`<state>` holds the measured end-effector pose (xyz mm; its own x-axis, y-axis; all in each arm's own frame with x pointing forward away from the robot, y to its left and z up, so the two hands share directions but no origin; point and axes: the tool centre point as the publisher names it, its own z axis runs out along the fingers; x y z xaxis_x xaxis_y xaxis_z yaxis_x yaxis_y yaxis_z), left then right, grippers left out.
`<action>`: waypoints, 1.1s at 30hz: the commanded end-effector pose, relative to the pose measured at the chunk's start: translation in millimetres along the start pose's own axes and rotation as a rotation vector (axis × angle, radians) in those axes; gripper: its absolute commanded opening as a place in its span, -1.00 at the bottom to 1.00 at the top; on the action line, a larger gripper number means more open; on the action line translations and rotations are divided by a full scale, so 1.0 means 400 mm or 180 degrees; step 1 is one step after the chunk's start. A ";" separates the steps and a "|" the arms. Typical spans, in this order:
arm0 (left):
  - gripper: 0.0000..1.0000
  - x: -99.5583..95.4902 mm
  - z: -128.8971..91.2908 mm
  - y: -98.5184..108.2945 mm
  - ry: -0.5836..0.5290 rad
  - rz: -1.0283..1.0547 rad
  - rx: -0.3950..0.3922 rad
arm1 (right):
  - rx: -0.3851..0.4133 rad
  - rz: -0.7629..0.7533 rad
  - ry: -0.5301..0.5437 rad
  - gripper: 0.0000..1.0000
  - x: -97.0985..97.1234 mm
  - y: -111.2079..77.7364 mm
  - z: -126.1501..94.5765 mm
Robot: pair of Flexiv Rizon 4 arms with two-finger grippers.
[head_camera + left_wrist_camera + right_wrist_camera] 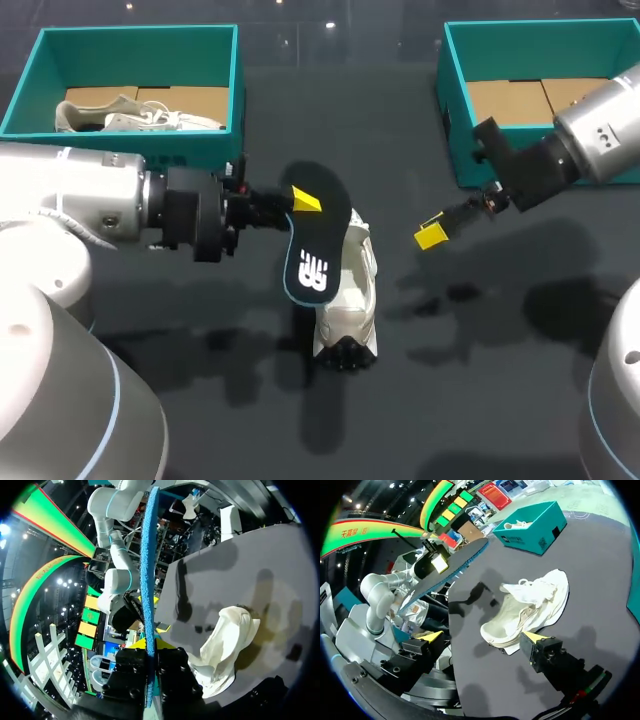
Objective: Take the shoe out of the shoebox, open the shoe tongue, remove and reinsert the insole, then place the shoe into the shoebox
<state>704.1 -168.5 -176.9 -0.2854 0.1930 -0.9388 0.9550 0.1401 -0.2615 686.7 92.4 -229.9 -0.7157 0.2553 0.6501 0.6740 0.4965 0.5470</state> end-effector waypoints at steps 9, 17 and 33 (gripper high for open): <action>-1.00 -0.007 -0.018 -0.054 0.0084 -0.0236 0.0221 | 0.0398 -0.0794 -0.0416 1.00 0.046 -0.012 0.017; -1.00 0.011 -0.030 -0.120 0.0139 -0.0817 0.0714 | 0.0682 -0.1256 -0.0748 1.00 0.053 -0.108 0.044; -1.00 0.040 0.007 -0.178 -0.0035 -0.1318 0.0737 | 0.0885 -0.1660 -0.0692 1.00 0.010 -0.198 0.069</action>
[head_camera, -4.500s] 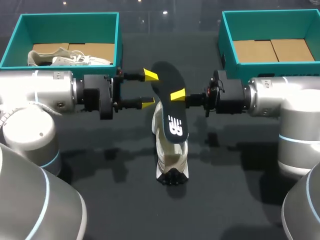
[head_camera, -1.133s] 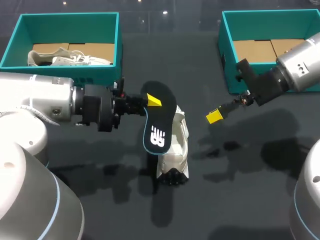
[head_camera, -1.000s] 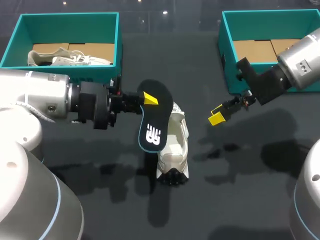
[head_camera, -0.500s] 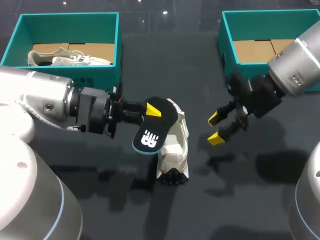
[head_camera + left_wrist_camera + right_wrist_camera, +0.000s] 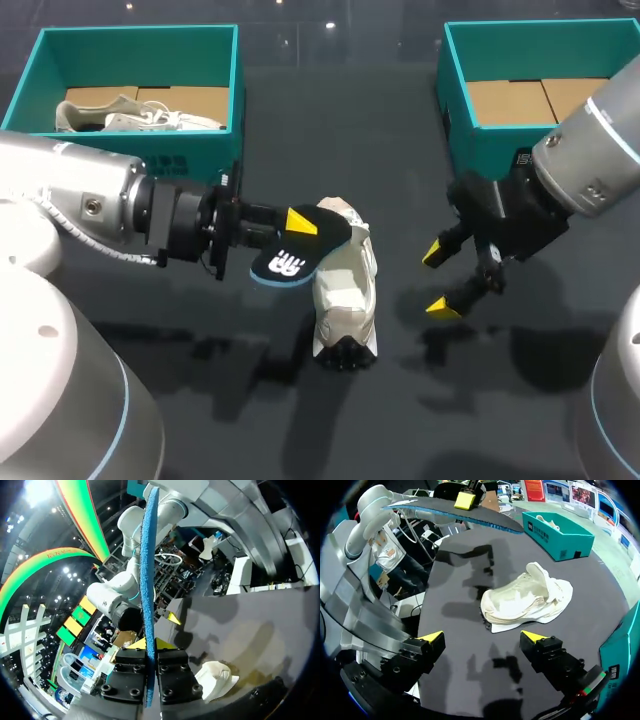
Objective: Take the shoe out of the shoebox, open the shoe tongue, remove and reinsert the insole, then place the shoe into the shoebox
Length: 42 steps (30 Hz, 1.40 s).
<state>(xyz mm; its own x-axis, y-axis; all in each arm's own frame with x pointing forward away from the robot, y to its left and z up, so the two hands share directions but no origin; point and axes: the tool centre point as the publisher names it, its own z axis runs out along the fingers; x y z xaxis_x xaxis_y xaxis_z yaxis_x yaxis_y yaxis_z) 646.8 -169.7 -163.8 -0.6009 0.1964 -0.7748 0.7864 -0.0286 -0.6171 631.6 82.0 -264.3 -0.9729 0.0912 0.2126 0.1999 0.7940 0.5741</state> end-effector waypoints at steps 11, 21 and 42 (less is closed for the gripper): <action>-1.00 0.084 0.047 -0.049 -0.0113 -0.0780 0.0000 | 0.0071 -0.0396 0.0055 1.00 -0.007 -0.087 0.092; -1.00 0.102 0.056 -0.024 -0.0397 -0.1115 0.0028 | -0.0025 -0.0458 0.0058 1.00 -0.019 -0.103 0.105; -1.00 0.151 0.103 0.053 -0.0469 -0.1262 -0.0009 | 0.0101 -0.0581 -0.0131 1.00 -0.077 -0.105 0.201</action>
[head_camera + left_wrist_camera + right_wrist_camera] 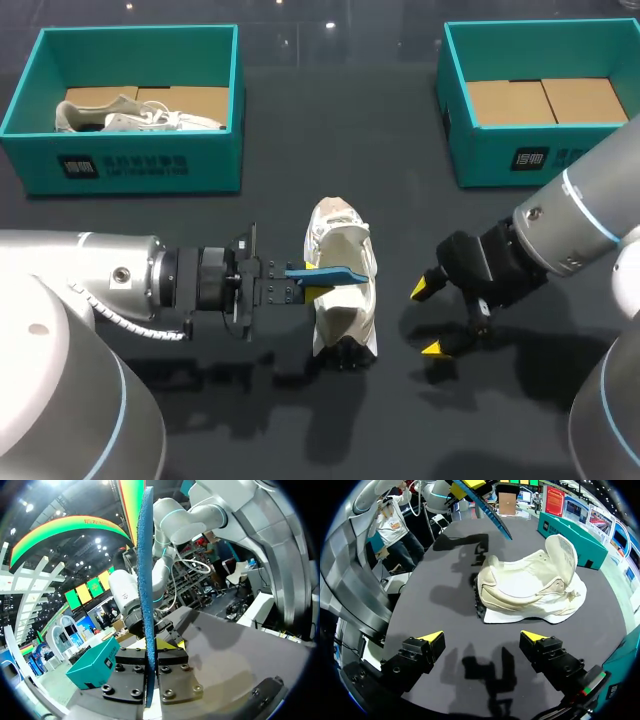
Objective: Take the shoe out of the shoebox, open the shoe tongue, remove and reinsert the insole, then place the shoe into the shoebox
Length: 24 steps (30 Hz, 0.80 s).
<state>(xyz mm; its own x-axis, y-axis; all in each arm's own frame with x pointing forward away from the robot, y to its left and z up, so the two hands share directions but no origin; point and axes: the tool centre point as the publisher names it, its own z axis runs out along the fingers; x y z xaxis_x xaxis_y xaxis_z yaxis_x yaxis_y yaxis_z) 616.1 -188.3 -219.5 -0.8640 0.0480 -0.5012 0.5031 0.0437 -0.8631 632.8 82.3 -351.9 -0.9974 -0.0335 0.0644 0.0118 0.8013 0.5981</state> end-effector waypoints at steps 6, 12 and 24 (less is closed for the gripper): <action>-1.00 -0.012 0.039 0.069 -0.0063 -0.0102 0.0084 | 0.0028 0.0068 -0.0024 1.00 -0.073 0.030 0.042; -1.00 -0.006 0.063 0.091 -0.0044 -0.0189 0.0151 | 0.0061 0.0186 -0.0212 1.00 -0.102 0.042 0.042; -1.00 -0.001 0.076 0.110 -0.0032 -0.0181 0.0105 | 0.0092 0.0210 -0.0266 1.00 -0.110 0.050 0.055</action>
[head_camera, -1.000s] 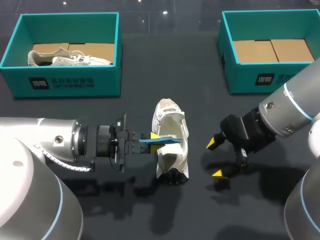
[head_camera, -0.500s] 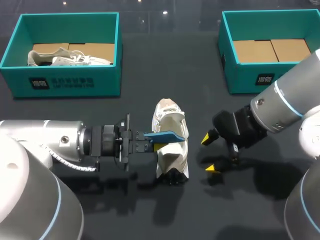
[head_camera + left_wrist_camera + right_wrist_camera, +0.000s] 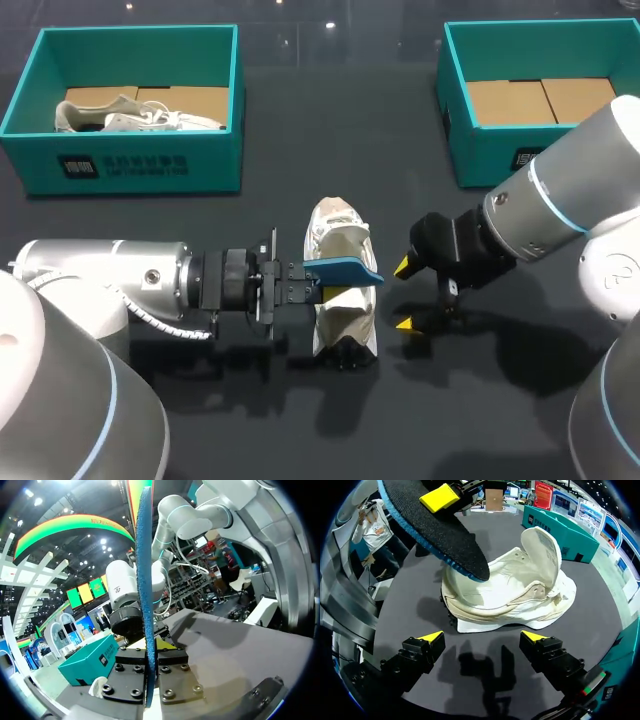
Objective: Take the shoe out of the shoebox, open the shoe tongue, remove and reinsert the insole, then place the shoe into the shoebox
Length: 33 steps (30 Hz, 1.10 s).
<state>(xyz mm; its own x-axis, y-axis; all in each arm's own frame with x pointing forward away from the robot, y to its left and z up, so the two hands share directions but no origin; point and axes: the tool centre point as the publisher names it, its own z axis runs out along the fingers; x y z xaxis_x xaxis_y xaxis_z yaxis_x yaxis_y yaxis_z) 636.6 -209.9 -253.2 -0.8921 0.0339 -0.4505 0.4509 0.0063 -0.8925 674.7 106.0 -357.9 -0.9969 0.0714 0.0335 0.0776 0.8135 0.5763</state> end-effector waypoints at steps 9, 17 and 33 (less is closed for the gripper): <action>-1.00 -0.002 0.005 0.016 -0.0053 0.0029 -0.0034 | 0.0180 -0.0001 0.0006 1.00 -0.028 0.035 0.030; -1.00 0.001 0.005 0.018 -0.0051 0.0028 -0.0077 | 0.0271 0.0004 0.0044 1.00 -0.040 0.041 0.051; -1.00 0.014 0.009 0.009 -0.0007 -0.0072 -0.0064 | 0.0272 0.0002 0.0048 1.00 -0.039 0.028 0.064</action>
<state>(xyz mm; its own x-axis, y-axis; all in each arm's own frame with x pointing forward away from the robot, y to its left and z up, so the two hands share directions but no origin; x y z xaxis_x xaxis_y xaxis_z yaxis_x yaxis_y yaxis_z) 634.9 -214.3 -259.2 -0.9017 0.0313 -0.4311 0.4319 0.0254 -0.9015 692.2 127.3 -369.9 -0.9968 0.0631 0.0480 0.0787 0.8602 0.5039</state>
